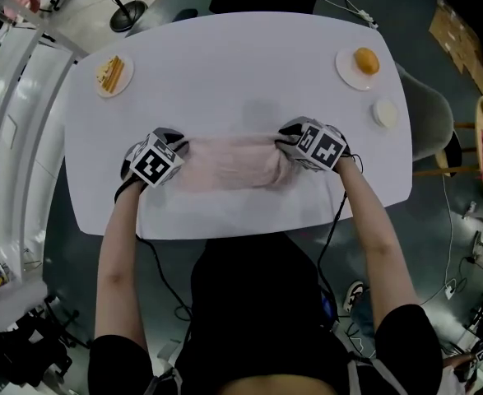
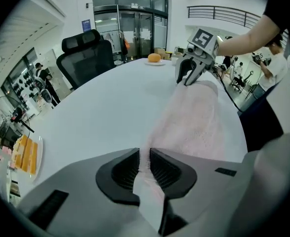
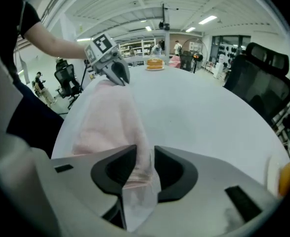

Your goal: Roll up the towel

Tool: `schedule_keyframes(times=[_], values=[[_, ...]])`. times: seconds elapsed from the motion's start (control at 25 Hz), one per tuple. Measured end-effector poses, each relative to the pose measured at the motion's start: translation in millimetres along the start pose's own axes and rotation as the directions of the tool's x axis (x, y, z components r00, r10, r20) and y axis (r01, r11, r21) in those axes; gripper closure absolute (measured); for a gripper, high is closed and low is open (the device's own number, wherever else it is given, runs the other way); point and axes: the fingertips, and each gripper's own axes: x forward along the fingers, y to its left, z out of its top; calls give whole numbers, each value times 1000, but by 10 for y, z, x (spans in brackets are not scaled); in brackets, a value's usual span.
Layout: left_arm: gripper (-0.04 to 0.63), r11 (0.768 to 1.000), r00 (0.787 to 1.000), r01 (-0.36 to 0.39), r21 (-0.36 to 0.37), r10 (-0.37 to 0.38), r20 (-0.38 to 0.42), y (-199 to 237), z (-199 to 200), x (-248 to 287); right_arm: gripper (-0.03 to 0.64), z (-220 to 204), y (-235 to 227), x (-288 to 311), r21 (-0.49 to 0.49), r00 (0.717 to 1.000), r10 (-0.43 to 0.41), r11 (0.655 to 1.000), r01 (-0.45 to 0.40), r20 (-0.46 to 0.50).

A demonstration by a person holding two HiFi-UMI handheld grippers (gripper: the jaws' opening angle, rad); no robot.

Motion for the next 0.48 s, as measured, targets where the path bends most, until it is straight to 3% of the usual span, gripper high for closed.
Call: schedule_keyframes(times=[0.12, 0.24, 0.48], values=[[510, 996, 998, -34, -87, 39, 50, 79, 14, -124, 417, 12, -143, -164, 119, 996, -33, 993, 23, 85], [425, 975, 991, -46, -219, 73, 116, 166, -18, -300, 416, 92, -287, -445, 280, 974, -103, 959, 43, 203], [410, 930, 965, -48, -365, 138, 225, 279, -98, -770, 416, 170, -467, -1156, 504, 878, -324, 856, 115, 351]])
